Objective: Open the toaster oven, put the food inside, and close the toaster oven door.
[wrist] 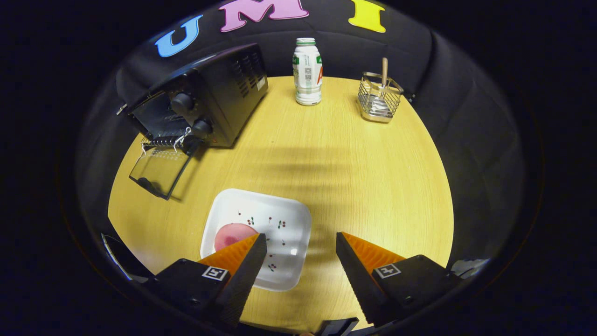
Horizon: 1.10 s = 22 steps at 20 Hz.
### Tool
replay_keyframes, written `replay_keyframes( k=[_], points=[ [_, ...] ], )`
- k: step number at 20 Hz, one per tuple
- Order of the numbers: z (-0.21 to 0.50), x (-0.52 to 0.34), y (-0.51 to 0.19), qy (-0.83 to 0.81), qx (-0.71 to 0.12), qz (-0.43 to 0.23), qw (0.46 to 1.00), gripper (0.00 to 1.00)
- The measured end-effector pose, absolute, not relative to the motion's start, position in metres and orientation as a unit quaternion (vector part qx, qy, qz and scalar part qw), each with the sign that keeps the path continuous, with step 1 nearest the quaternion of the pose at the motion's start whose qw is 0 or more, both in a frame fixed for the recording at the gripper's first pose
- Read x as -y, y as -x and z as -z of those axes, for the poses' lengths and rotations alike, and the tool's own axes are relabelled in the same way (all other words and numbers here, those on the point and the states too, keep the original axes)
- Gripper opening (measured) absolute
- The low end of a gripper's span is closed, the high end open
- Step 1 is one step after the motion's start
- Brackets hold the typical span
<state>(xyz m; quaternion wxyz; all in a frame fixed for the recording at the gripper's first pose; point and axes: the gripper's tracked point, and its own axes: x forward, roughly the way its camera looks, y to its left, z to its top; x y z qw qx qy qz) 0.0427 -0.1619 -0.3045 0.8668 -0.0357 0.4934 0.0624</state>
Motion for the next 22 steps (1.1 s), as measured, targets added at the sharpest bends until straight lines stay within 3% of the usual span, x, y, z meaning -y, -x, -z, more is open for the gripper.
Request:
replay_keyframes(
  k=[5, 7, 9, 14, 16, 22],
  points=[
    [0.329, 0.176, -0.028, 0.018, -0.536, -0.044, 0.843, 0.96],
    [0.337, 0.178, -0.025, 0.006, -0.547, -0.032, 0.837, 0.86],
    [0.343, 0.177, -0.021, -0.004, -0.559, -0.022, 0.829, 0.69],
    [0.346, 0.169, -0.02, -0.015, -0.584, -0.023, 0.811, 0.45],
    [0.348, 0.166, -0.021, -0.048, -0.597, -0.009, 0.8, 0.15],
    [0.346, 0.164, -0.019, -0.112, -0.595, -0.05, 0.795, 0.05]
  ],
)
